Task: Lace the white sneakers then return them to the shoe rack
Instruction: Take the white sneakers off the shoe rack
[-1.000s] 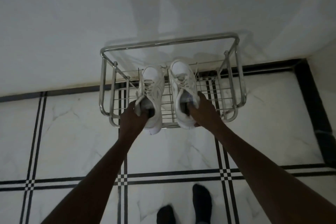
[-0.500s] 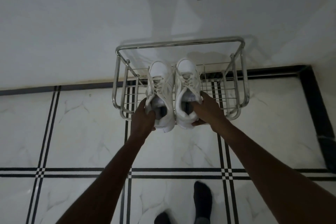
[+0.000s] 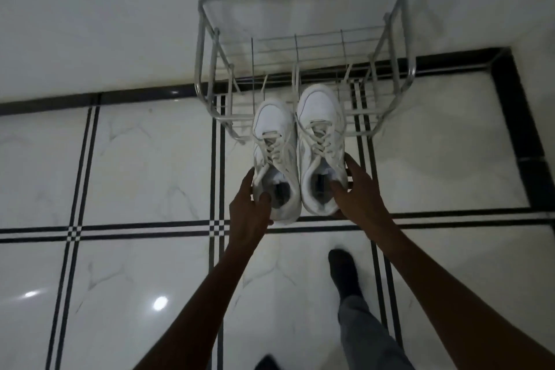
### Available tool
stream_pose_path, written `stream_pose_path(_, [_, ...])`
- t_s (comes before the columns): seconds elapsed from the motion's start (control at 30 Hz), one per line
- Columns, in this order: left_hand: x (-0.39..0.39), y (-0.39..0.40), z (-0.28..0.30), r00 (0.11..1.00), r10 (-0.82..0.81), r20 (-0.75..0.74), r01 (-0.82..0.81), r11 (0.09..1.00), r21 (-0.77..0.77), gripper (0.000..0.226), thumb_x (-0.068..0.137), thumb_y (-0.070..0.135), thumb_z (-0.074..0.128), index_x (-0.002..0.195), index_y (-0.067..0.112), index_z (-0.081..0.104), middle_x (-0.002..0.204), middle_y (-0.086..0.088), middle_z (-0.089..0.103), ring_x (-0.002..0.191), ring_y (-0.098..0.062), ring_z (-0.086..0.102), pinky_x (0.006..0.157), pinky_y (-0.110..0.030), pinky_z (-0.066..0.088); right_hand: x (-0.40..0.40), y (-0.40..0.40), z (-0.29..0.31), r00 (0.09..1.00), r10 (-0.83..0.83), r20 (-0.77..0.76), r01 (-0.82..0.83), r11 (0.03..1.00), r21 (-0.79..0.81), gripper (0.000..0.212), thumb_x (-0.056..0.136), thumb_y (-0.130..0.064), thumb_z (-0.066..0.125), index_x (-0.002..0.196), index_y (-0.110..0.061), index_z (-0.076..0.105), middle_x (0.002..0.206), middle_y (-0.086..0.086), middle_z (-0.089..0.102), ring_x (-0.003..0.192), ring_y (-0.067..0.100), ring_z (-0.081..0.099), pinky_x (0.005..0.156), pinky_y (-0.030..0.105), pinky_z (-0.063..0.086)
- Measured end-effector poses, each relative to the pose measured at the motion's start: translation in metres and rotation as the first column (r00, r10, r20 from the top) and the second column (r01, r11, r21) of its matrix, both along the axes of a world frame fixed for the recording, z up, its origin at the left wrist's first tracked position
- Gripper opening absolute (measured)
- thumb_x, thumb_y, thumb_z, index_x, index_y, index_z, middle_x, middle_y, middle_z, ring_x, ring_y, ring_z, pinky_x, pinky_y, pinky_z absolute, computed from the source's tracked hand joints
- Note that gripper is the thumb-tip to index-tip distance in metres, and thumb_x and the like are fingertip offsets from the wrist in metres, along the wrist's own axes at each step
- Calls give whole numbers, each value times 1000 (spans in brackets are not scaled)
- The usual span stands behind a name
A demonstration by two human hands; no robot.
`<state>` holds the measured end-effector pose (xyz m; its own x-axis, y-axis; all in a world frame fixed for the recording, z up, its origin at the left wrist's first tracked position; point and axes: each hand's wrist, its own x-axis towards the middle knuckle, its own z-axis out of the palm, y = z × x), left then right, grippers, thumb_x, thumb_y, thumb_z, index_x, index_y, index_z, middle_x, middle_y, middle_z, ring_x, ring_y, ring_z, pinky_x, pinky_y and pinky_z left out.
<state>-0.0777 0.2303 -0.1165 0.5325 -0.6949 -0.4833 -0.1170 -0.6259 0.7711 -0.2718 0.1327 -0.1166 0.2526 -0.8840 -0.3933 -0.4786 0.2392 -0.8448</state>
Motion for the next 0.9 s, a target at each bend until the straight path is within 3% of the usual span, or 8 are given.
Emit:
stream_pose_path(0.17, [-28, 71, -103, 999, 22, -28, -20, 998, 59, 60, 99, 10, 58, 155, 24, 42, 125, -12, 68, 86, -21, 74, 57, -35, 64, -26, 65, -105, 998, 39, -51, -39, 999, 13, 58, 94, -4, 61, 148, -11, 42, 121, -3, 57, 114, 14, 58, 74, -9, 37])
stream_pose_path(0.27, [-44, 92, -177, 998, 43, -38, -39, 992, 119, 60, 99, 12, 58, 155, 23, 42, 127, -12, 66, 81, -18, 73, 60, -37, 65, -39, 84, -182, 995, 54, -86, -46, 994, 96, 53, 96, -4, 59, 147, -10, 44, 116, -4, 56, 111, 13, 57, 69, -7, 40])
stream_pose_path(0.37, [-53, 102, -248, 999, 39, -28, -35, 990, 134, 59, 99, 12, 57, 156, 20, 41, 130, -16, 66, 81, -19, 73, 61, -38, 65, -48, 94, -254, 988, 59, -141, -39, 989, 141, 49, 97, -10, 58, 144, -14, 47, 122, 4, 62, 110, 19, 61, 64, 6, 51])
stream_pose_path(0.5, [-64, 107, -330, 997, 45, -57, -36, 989, 146, 60, 99, 12, 55, 157, 22, 40, 134, -18, 65, 91, -27, 73, 59, -30, 64, -57, 94, -330, 986, 67, -155, -25, 967, 255, 51, 98, -18, 59, 146, -21, 44, 126, 8, 61, 101, 25, 67, 72, 47, 65])
stream_pose_path(0.6, [-74, 109, -352, 997, 53, -52, -45, 989, 138, 62, 98, 14, 58, 156, 24, 40, 135, -15, 63, 85, -22, 73, 61, -36, 66, -62, 91, -346, 991, 32, -128, 10, 948, 319, 50, 99, -18, 58, 146, -22, 43, 123, 6, 57, 87, 17, 65, 60, 39, 65])
stream_pose_path(0.67, [-79, 109, -352, 997, 54, -46, -47, 987, 155, 60, 97, 19, 60, 154, 26, 43, 128, -12, 65, 86, -22, 72, 68, -45, 66, -66, 92, -345, 990, 45, -136, 2, 944, 331, 59, 98, -18, 59, 152, -24, 36, 129, 4, 53, 101, 24, 64, 66, 39, 65])
stream_pose_path(0.77, [-75, 106, -339, 999, 27, 41, -36, 976, 215, 50, 95, 37, 65, 142, 25, 55, 120, -10, 70, 96, -26, 70, 89, -50, 61, -68, 98, -331, 948, 129, -291, -79, 981, 178, 61, 92, -27, 66, 148, -17, 42, 135, 12, 58, 122, 30, 59, 96, 47, 56])
stream_pose_path(0.9, [-62, 91, -322, 991, -34, 127, 18, 992, 128, 42, 93, 47, 67, 127, 22, 65, 117, -2, 70, 106, -22, 67, 93, -40, 56, -44, 104, -303, 943, 80, -324, -143, 974, -176, 38, 89, -20, 70, 124, -7, 60, 120, 14, 59, 107, 22, 61, 88, 29, 53])
